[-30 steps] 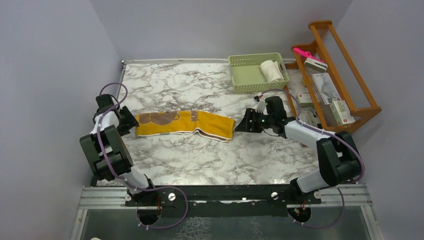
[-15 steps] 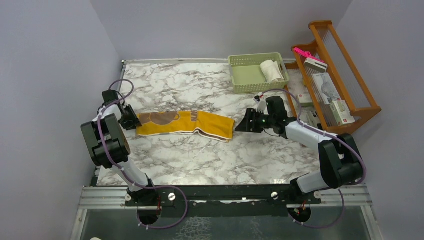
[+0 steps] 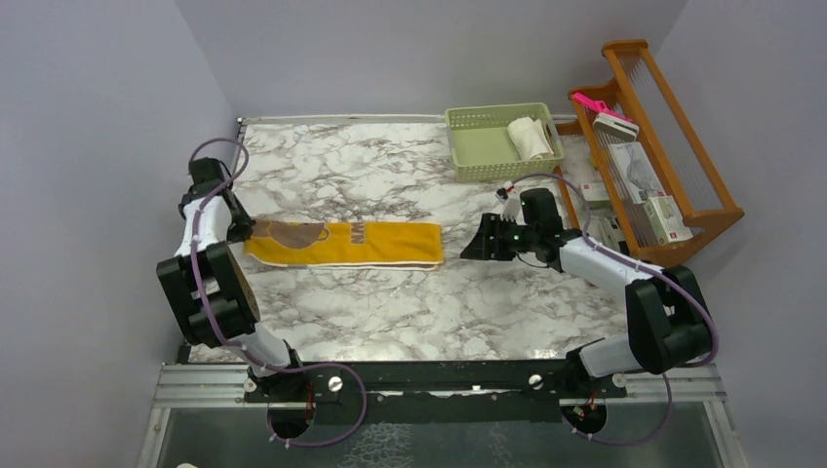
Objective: Roll the towels
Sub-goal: Fold the towel at the center of the board.
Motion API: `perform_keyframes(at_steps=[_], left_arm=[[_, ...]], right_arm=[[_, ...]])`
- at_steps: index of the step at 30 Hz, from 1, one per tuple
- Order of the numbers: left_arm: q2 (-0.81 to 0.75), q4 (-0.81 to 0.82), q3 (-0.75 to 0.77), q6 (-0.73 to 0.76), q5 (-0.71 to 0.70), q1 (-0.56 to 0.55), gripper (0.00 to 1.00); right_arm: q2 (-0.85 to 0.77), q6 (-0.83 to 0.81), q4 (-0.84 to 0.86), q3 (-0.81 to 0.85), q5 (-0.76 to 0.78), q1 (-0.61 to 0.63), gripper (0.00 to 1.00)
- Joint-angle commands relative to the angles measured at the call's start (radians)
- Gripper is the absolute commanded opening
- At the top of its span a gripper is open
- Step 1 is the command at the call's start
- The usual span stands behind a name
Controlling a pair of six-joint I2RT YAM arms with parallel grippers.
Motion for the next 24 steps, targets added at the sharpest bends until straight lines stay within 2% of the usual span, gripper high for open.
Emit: perform_keyframes(at_steps=[1,4,6,9,15,24], left_arm=[[-0.159,-0.104,0.154,-0.080,-0.214,-0.034,0.00],[-0.162,-0.207,0.260,-0.090,-0.278,-0.090,0.00],[-0.131,-0.282,0.335,-0.088,-0.274,-0.142,0.00],[-0.071,-0.363,0.369,-0.095,-0.259,-0.248,0.00],[0.018,-0.384,0.347,-0.153,-0.196,-0.445,0.00],[0.124,-0.404,0.432,-0.171,-0.040,-0.688,0.00]], right_arm=[[-0.035,-0.031,-0.022,-0.001,0.024,0.004,0.57],[-0.038,-0.029,-0.027,0.001,0.025,0.004,0.57],[-0.041,-0.028,-0.030,0.001,0.021,0.004,0.57],[-0.047,-0.028,-0.036,0.000,0.021,0.004,0.57],[-0.070,-0.040,-0.069,0.008,0.034,0.004,0.57],[-0.092,-0.039,-0.092,0.003,0.049,0.003,0.57]])
